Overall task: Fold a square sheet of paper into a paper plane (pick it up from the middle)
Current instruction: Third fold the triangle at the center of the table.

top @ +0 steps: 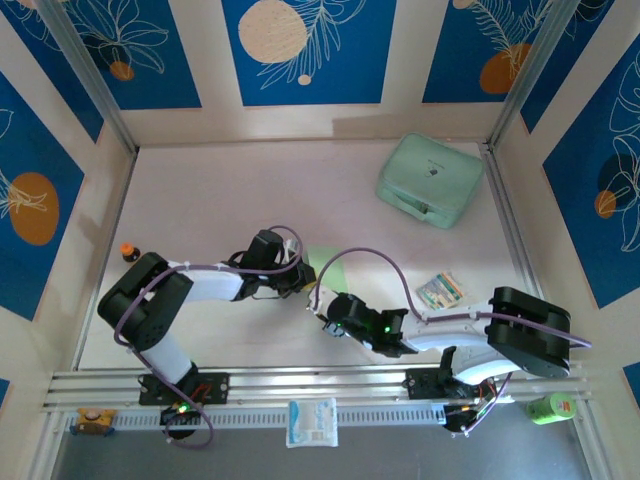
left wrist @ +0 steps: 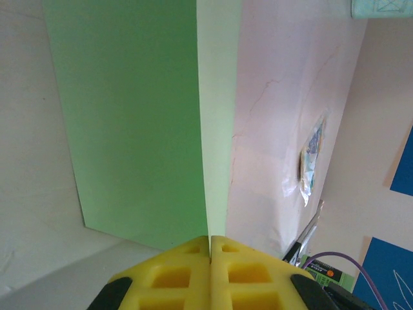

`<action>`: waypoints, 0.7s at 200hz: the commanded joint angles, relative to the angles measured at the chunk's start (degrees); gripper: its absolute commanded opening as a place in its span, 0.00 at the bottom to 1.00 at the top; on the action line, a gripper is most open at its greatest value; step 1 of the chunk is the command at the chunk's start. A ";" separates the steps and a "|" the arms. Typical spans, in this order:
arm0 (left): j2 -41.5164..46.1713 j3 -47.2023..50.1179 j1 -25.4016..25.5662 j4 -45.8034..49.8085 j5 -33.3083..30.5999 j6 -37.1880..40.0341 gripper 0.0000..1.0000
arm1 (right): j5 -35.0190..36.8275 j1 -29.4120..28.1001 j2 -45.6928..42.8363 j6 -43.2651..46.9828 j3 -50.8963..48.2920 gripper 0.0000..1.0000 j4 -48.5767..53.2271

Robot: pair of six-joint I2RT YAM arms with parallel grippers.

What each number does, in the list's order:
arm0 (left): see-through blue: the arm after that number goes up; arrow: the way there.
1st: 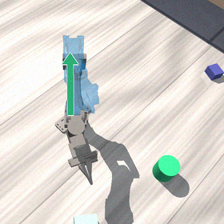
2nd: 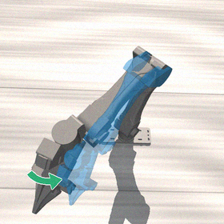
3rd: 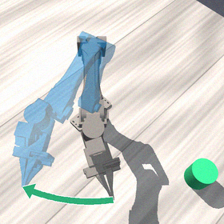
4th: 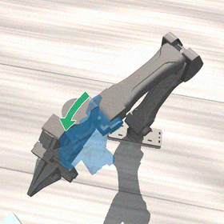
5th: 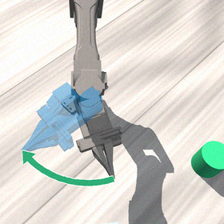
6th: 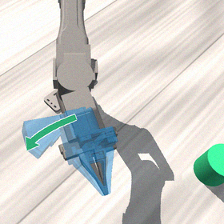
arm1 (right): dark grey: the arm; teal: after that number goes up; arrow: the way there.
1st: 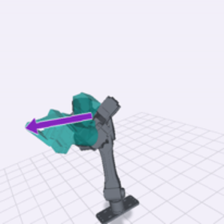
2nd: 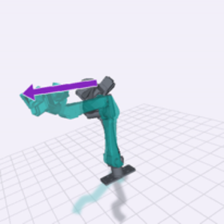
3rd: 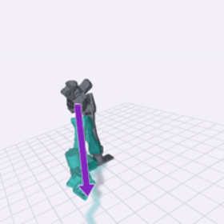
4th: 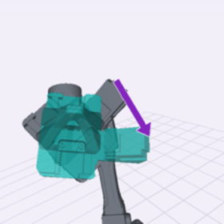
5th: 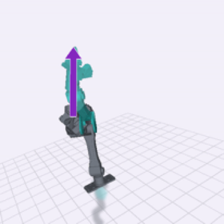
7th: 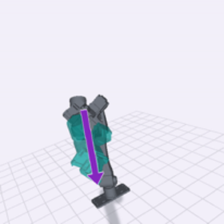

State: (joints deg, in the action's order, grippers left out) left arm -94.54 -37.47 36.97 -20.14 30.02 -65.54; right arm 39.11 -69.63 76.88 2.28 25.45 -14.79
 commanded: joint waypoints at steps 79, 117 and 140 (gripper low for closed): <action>1.68 -0.42 -0.68 1.75 0.31 1.25 0.13 | -0.05 0.79 -2.17 -1.87 -0.43 0.07 -0.08; 5.29 0.29 -0.96 6.10 -4.03 2.99 0.41 | -7.79 3.11 -4.41 -6.45 0.67 0.04 4.05; 9.90 -0.37 -1.46 14.71 -9.69 6.49 0.52 | -17.82 6.42 -5.17 -12.31 3.09 0.04 9.58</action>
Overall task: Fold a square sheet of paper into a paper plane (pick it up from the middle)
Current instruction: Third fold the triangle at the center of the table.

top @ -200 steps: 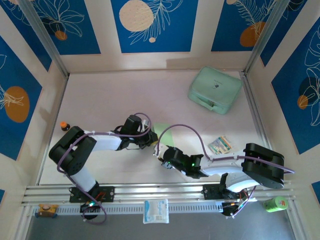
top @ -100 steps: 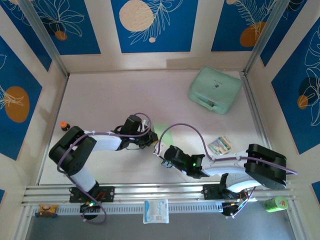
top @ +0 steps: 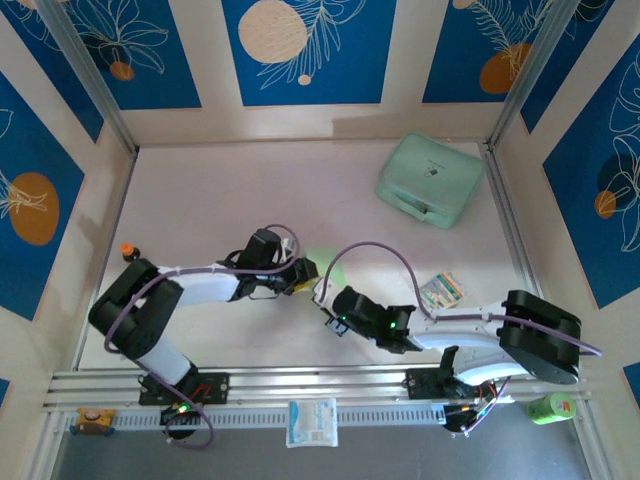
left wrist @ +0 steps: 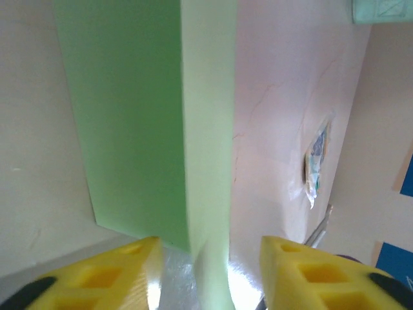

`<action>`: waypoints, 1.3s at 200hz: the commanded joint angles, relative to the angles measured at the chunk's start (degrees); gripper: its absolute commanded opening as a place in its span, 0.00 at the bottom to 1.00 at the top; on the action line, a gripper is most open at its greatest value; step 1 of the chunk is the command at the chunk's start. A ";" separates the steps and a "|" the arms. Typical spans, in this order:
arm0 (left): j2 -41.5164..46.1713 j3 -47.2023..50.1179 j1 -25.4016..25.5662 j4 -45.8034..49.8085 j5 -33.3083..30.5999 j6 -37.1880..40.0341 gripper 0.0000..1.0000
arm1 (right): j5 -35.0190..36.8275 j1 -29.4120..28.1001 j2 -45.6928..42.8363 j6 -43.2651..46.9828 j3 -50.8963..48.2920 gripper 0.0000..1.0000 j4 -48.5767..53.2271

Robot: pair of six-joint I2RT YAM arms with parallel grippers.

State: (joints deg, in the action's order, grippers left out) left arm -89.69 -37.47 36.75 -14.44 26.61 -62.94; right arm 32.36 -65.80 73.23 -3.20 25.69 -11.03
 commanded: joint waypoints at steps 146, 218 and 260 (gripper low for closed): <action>9.95 -7.98 -2.66 21.06 -8.31 15.04 0.47 | -48.79 18.61 8.50 -23.29 11.59 0.04 10.83; -3.70 -15.61 -2.74 18.20 2.04 17.41 0.24 | -46.46 18.08 9.94 -25.07 7.19 0.04 4.46; -11.84 -19.31 -2.65 17.76 4.91 17.75 0.23 | -46.19 18.12 10.78 -25.30 6.21 0.04 3.40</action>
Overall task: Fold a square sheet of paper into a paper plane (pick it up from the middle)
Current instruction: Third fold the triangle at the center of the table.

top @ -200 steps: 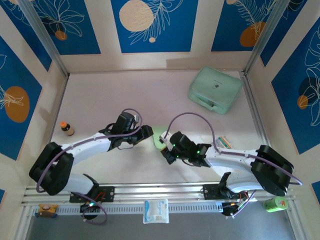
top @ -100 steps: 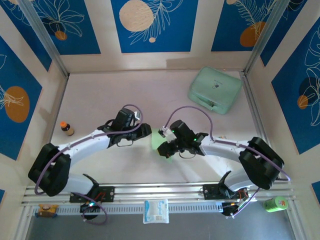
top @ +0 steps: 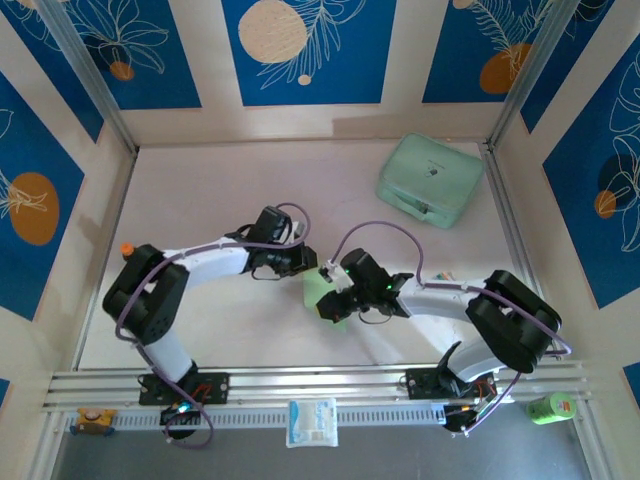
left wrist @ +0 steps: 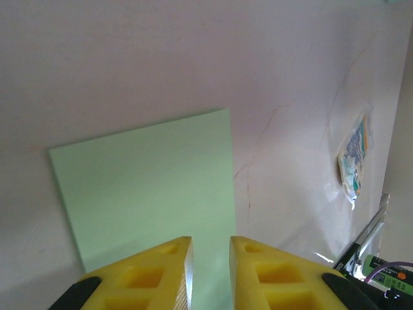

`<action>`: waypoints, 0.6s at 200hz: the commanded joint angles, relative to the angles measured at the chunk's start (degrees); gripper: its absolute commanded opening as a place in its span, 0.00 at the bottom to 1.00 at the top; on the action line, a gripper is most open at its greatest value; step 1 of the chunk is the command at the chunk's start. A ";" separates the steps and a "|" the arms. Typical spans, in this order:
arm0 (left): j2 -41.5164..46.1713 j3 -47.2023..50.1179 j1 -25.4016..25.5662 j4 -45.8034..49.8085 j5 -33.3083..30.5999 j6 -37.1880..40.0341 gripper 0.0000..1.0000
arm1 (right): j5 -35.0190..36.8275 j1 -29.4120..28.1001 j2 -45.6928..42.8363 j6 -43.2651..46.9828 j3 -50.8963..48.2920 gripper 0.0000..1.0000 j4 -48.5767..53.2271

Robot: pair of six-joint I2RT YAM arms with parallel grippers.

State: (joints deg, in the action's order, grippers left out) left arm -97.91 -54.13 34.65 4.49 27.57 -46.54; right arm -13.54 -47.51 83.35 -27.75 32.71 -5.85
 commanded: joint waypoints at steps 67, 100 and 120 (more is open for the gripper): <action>-10.58 -2.40 -0.31 0.89 4.41 3.14 0.21 | 0.08 0.22 1.55 -0.99 -0.27 0.04 -1.53; -11.14 -1.95 -0.29 2.41 3.37 4.26 0.21 | 3.40 0.99 0.55 -0.49 -0.12 0.04 0.10; -11.07 -1.86 -0.36 2.47 3.41 4.27 0.21 | 5.72 1.53 0.32 0.86 0.64 0.04 2.46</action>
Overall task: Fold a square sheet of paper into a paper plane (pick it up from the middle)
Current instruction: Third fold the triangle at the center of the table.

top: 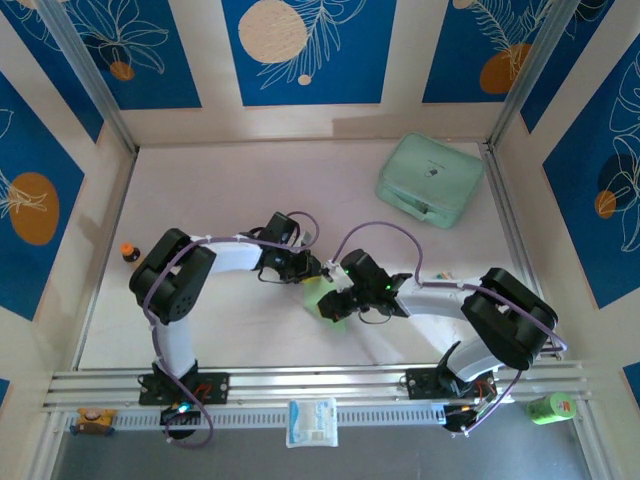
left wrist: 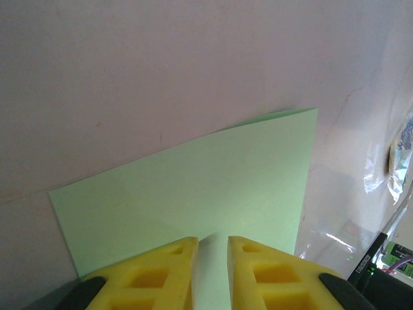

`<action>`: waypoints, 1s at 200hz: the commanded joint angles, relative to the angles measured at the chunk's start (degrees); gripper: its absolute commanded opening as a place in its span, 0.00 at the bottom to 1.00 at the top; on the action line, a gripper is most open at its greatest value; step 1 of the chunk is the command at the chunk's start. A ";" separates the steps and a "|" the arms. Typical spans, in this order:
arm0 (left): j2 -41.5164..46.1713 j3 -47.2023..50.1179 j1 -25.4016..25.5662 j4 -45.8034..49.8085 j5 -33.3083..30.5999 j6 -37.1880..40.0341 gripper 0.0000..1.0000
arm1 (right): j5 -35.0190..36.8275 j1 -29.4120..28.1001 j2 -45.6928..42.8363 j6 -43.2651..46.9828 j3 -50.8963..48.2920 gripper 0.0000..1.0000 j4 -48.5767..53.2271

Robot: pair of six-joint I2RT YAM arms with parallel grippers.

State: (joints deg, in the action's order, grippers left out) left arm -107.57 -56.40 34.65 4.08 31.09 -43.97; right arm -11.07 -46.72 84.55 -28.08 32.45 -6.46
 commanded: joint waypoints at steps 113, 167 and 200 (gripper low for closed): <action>0.02 0.85 -0.29 2.42 -0.48 0.99 0.21 | 12.98 1.42 0.84 1.05 4.08 0.04 9.93; 0.08 1.12 -0.30 1.99 -0.58 0.72 0.21 | 14.22 1.89 0.83 0.74 4.36 0.04 11.13; 0.06 1.04 -0.37 1.97 -0.50 0.73 0.21 | 13.19 1.89 1.40 1.25 4.81 0.04 11.07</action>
State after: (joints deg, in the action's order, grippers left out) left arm -107.57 -56.36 34.65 4.01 31.09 -43.38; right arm 2.83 -44.97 85.01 -27.07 35.38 3.57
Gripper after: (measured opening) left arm 0.210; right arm 0.053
